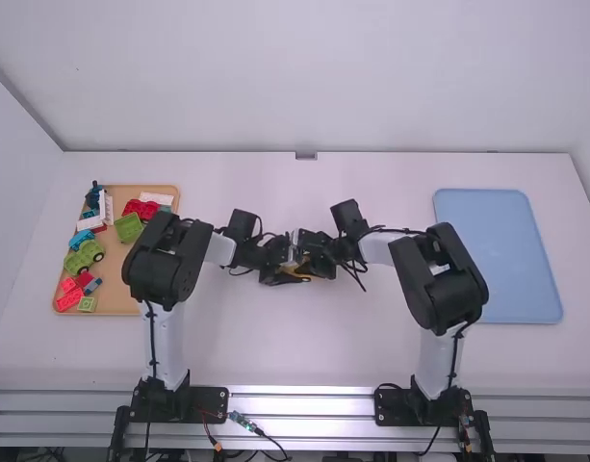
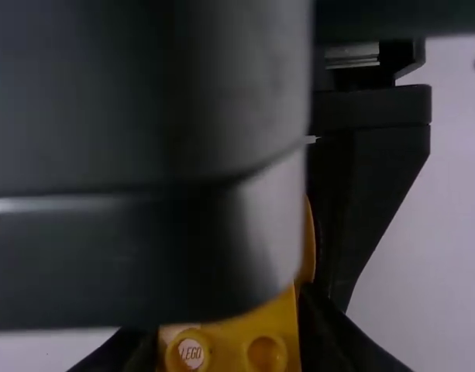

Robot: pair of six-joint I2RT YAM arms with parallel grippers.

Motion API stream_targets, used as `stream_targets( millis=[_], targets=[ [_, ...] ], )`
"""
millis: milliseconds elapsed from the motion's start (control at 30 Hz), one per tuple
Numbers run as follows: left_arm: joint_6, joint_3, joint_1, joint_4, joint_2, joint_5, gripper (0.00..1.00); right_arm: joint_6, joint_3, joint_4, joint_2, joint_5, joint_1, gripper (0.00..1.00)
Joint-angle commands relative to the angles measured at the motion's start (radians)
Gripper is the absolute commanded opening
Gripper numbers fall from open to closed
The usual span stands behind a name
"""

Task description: Assemble lego blocks to make yellow taxi

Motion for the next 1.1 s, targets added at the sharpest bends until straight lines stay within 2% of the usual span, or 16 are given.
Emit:
stream_targets(
  millis=[0, 800, 1067],
  targets=[
    [0.036, -0.02, -0.012, -0.014, 0.016, -0.039, 0.02, 0.01, -0.021, -0.007, 0.003, 0.085, -0.01, 0.4],
    [0.036, -0.02, -0.012, -0.018, 0.018, -0.04, 0.02, 0.01, -0.021, -0.024, -0.089, 0.056, -0.019, 0.41],
    [0.037, -0.02, -0.012, -0.017, 0.02, -0.042, 0.02, 0.01, -0.021, -0.024, -0.09, 0.056, -0.019, 0.5]
  ],
)
